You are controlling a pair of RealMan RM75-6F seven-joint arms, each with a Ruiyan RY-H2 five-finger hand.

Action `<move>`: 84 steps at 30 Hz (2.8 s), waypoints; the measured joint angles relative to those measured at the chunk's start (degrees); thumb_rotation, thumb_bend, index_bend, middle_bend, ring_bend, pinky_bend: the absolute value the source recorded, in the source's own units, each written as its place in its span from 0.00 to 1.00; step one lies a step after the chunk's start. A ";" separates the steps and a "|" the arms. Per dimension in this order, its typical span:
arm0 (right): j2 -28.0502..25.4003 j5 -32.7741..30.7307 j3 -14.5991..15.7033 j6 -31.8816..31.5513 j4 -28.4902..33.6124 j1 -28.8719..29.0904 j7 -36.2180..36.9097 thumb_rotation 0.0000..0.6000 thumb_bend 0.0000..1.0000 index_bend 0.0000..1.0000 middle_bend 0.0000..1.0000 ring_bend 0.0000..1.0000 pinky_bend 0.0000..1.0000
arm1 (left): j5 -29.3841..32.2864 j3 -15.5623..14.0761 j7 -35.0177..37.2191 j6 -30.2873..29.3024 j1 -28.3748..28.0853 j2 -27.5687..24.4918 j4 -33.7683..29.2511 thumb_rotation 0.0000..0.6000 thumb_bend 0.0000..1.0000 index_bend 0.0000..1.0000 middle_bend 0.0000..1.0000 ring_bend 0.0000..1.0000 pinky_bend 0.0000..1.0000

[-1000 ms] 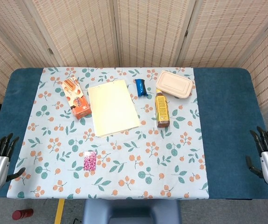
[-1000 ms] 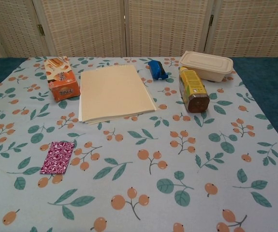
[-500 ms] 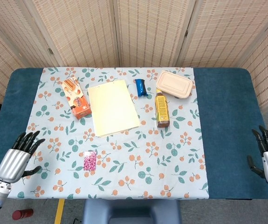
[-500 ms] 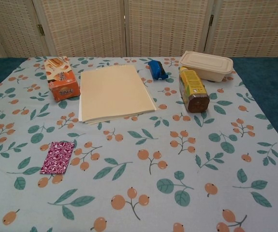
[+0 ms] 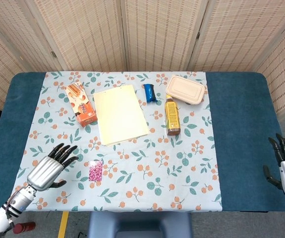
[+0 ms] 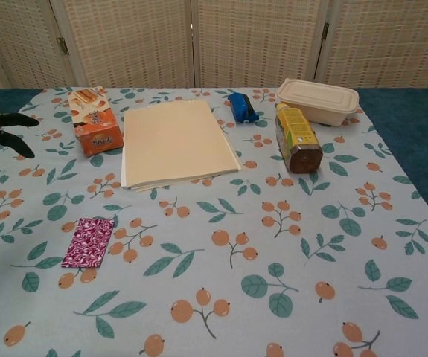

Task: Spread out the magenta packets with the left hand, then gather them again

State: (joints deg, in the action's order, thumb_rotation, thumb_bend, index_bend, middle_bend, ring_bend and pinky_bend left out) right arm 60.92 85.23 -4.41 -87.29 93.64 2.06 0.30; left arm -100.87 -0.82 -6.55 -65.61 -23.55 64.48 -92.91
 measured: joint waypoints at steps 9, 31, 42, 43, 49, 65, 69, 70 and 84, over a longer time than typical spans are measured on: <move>-0.24 -0.34 0.10 0.21 0.05 -0.20 0.55 1.00 0.46 0.00 0.00 0.00 0.00 | 2.21 -0.41 0.35 7.69 -4.79 2.48 -1.17 1.00 0.13 0.25 0.03 0.00 0.00; 0.14 -0.60 0.28 1.00 -0.70 -0.20 1.78 1.00 0.46 0.00 0.00 0.00 0.00 | 9.92 -1.49 2.67 12.43 -7.72 10.19 0.78 0.67 0.09 0.33 0.02 0.00 0.00; 0.12 -0.97 0.33 1.26 -0.68 -0.30 1.72 1.00 0.46 0.00 0.00 0.00 0.00 | 15.34 -1.11 0.39 15.42 -8.60 12.94 2.35 0.53 0.09 0.32 0.00 0.00 0.00; 0.15 -0.95 0.33 1.32 -0.65 -0.26 1.68 1.00 0.46 0.00 0.00 0.00 0.00 | 15.58 -1.13 0.29 15.48 -8.64 13.25 2.62 0.53 0.09 0.32 0.00 0.00 0.00; 0.25 -1.10 0.35 1.72 -0.60 -0.12 1.65 1.00 0.46 0.00 0.00 0.00 0.00 | 16.70 -1.10 -0.89 15.45 -8.82 15.00 4.29 0.53 0.09 0.32 0.00 0.00 0.00; 0.29 -1.40 0.32 1.82 -0.27 -0.21 1.46 1.00 0.46 0.00 0.00 0.00 0.00 | 18.75 -1.52 -3.42 16.05 -9.47 17.56 7.06 0.53 0.09 0.32 0.00 0.00 0.00; 0.24 -1.43 0.31 1.80 -0.12 -0.24 1.31 1.00 0.46 0.00 0.00 0.00 0.00 | 19.59 -1.65 -3.72 15.79 -9.18 17.50 7.38 0.52 0.09 0.32 0.00 0.00 0.00; 0.22 -1.46 0.30 1.81 -0.08 -0.24 1.29 1.00 0.46 0.00 0.00 0.00 0.00 | 19.84 -1.68 -3.78 15.69 -9.07 17.31 7.43 0.53 0.09 0.32 0.00 0.00 0.00; -0.16 -1.25 0.16 1.32 0.58 -0.36 1.16 1.00 0.46 0.00 0.00 0.00 0.00 | 21.51 -2.84 -1.70 14.46 -7.03 13.53 8.46 0.52 0.10 0.32 0.00 0.00 0.00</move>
State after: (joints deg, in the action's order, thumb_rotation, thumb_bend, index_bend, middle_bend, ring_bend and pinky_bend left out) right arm 60.77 83.98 -4.25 -85.97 94.22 1.70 1.46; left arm -79.36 -3.66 -8.25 -51.16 -30.58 78.01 -84.45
